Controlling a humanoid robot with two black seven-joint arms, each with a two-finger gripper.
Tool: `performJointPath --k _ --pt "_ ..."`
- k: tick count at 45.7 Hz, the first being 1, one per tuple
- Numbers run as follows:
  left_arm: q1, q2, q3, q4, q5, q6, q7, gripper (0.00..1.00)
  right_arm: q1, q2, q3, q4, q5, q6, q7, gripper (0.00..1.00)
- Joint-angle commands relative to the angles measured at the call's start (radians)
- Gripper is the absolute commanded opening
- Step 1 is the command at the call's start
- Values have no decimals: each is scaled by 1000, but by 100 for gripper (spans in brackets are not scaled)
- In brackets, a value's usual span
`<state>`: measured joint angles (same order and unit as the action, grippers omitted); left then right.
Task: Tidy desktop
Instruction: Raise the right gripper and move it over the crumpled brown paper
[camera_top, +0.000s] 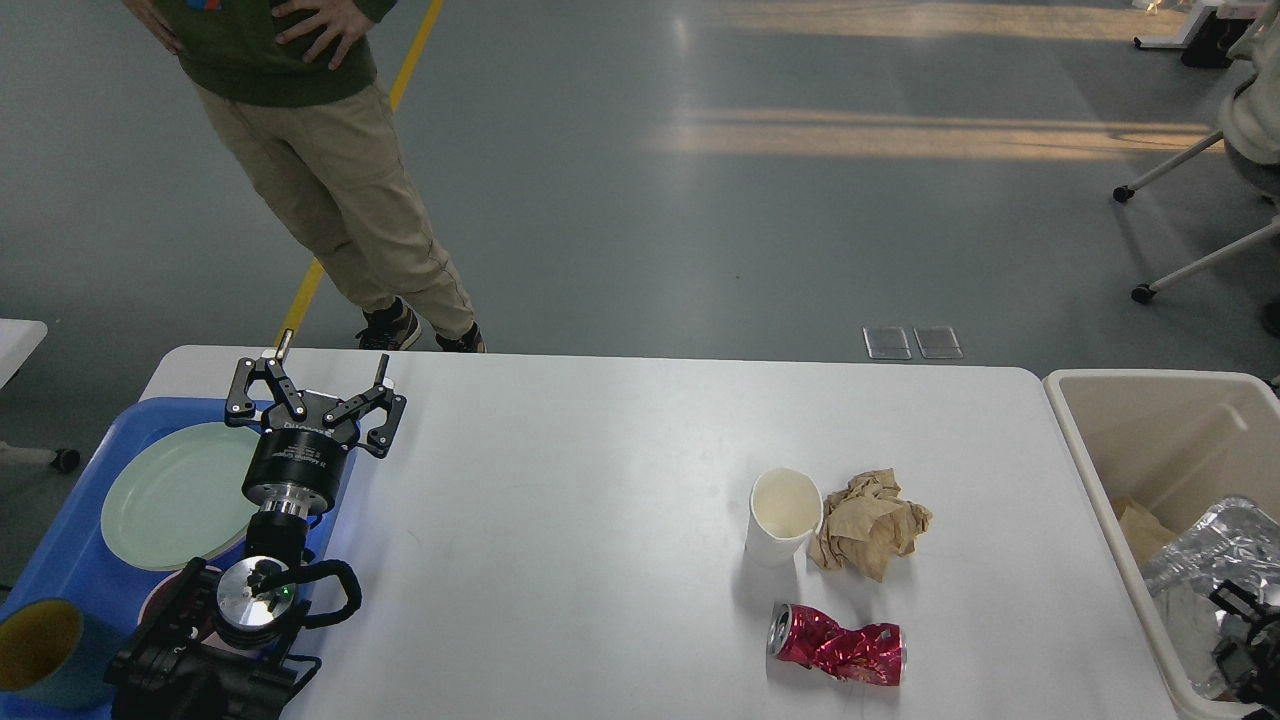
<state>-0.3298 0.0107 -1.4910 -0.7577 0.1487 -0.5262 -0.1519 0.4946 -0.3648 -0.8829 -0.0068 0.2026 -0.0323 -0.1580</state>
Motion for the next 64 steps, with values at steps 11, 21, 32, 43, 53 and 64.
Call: performJointPath --k 11,21,32,43,53,64 --pt "0 0 0 0 0 0 0 96 398 -192 -63 461 -120 55 -11 100" --pt "0 0 0 0 0 0 0 96 863 -237 -246 787 -189 307 -41 100" --pt "0 0 0 0 0 0 0 96 1283 -131 -349 998 -183 730 -43 100" --pt "0 0 0 1 0 0 0 96 1683 -74 -372 1413 -177 877 -49 100" --pt "0 0 0 1 0 0 0 96 1889 4 -373 1614 -88 853 -49 96" --pt "0 0 0 1 0 0 0 96 1975 63 -352 1702 -35 716 -48 93"
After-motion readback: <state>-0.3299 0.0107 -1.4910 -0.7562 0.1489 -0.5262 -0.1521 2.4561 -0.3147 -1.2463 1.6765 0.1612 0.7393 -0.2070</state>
